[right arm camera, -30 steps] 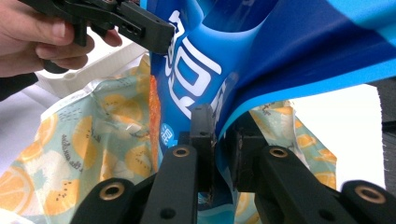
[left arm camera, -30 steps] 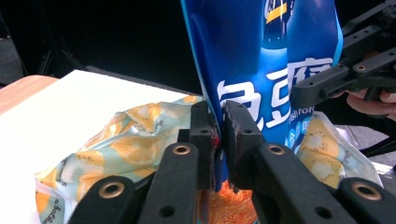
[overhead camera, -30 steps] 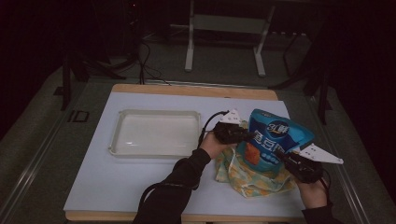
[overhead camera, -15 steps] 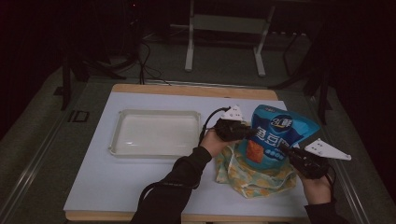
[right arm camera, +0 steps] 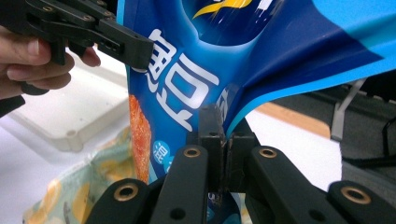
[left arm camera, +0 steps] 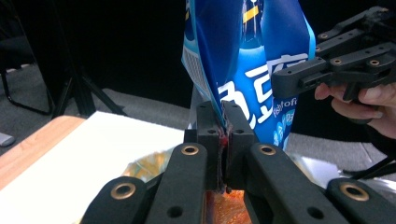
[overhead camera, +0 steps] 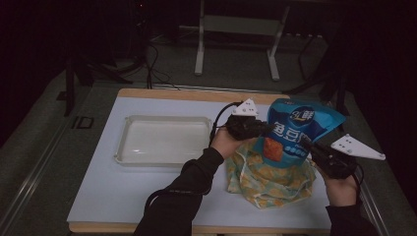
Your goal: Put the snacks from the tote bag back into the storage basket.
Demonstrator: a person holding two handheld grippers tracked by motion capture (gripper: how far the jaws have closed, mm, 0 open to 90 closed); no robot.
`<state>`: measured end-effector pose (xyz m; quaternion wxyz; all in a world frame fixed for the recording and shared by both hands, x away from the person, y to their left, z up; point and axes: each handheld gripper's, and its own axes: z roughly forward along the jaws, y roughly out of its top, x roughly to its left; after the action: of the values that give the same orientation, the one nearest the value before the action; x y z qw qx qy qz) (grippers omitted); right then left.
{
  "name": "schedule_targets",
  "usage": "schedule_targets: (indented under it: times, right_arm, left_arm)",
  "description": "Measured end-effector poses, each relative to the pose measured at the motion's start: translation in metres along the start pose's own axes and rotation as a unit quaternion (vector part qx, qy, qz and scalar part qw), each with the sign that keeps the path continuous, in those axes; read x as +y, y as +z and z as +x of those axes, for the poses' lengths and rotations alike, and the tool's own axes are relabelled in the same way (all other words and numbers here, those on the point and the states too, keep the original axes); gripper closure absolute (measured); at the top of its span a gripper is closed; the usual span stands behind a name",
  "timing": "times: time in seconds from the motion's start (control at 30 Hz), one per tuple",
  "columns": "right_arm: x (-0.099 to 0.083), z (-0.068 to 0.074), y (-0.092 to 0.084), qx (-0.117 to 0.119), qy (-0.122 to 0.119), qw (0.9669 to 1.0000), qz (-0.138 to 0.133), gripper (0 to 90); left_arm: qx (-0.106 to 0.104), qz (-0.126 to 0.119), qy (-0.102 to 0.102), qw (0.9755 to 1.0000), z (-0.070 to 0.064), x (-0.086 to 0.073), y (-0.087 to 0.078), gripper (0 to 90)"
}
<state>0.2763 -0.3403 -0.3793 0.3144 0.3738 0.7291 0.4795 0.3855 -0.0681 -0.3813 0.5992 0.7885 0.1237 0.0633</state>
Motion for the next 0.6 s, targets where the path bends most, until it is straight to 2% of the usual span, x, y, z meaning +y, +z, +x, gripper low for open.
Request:
schedule_targets:
  times: [0.3,0.6]
  right_arm:
    - [0.028,-0.003,-0.002,0.01,-0.009,0.9997,-0.021,88.9]
    - [0.045,0.007,0.008,0.031,-0.02,0.9988,-0.032,89.0]
  left_arm:
    - [0.023,-0.011,0.001,0.9997,-0.004,0.02,-0.015,89.1]
    - [0.045,-0.01,-0.006,0.9989,-0.005,0.025,-0.043,89.2]
